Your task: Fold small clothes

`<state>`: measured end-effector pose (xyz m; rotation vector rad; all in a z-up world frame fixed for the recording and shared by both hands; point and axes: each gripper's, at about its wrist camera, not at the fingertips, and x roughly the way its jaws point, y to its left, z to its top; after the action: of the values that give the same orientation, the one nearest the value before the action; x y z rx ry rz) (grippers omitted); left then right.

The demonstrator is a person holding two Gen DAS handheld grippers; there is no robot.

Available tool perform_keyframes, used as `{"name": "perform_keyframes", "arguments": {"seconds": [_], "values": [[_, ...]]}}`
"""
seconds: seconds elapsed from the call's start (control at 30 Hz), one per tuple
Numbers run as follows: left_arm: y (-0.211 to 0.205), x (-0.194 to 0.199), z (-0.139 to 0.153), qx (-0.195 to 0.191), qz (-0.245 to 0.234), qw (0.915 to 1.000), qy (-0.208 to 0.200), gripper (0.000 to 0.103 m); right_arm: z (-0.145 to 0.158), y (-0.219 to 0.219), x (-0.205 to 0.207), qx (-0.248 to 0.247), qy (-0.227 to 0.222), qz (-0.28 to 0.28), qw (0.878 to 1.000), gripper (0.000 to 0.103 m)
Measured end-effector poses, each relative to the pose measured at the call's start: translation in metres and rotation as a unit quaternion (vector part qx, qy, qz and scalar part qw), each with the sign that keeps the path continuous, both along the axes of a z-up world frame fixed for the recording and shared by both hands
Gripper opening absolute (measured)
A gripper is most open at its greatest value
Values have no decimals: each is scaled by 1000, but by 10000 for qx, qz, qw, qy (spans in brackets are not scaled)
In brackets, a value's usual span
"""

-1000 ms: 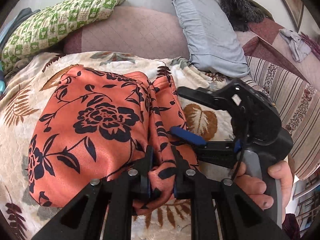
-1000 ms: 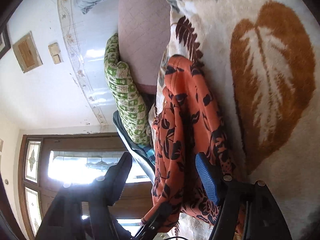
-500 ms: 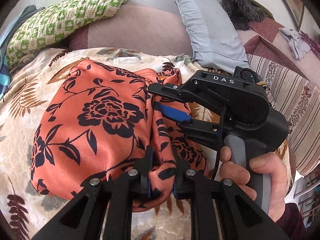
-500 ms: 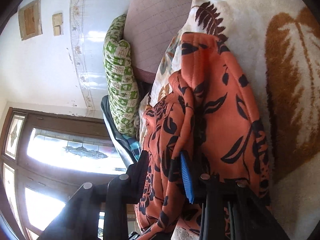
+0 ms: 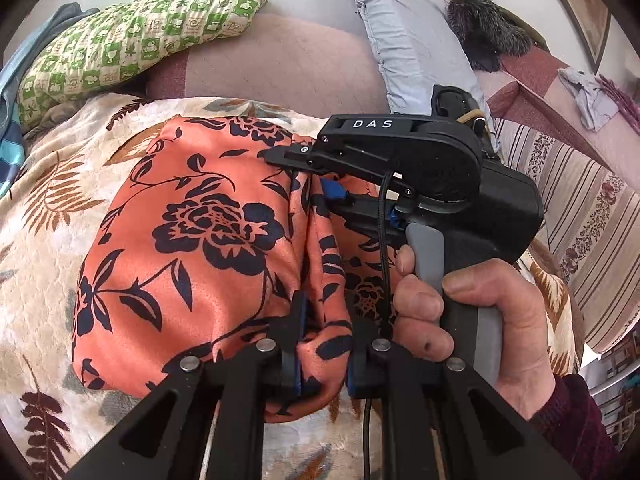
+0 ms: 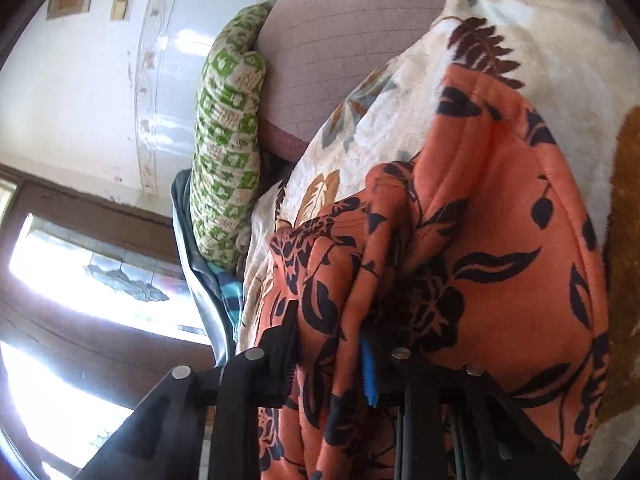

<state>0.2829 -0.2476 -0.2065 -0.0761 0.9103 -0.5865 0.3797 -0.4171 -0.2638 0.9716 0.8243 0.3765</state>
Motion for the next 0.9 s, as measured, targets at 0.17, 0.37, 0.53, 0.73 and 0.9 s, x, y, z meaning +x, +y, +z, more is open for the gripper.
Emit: {"name": "perform_keyframes", "arguments": {"seconds": [0.17, 0.37, 0.53, 0.73, 0.9], "values": [[6, -12, 21, -478, -92, 9986, -211, 15, 56, 4, -21, -497, -889, 144, 9947, 22], [-37, -13, 2, -218, -524, 9984, 53, 15, 61, -37, -40, -832, -805, -116, 9932, 18], [-67, -3, -37, 83, -751, 9966, 331, 15, 25, -79, -38, -568, -343, -416, 9969, 17], [-96, 19, -47, 189, -931, 9952, 218, 14, -13, -91, -21, -296, 164, -555, 9979, 16], [-95, 25, -44, 1, -1037, 9944, 220, 15, -24, -103, -23, 85, 375, -621, 9973, 19]]}}
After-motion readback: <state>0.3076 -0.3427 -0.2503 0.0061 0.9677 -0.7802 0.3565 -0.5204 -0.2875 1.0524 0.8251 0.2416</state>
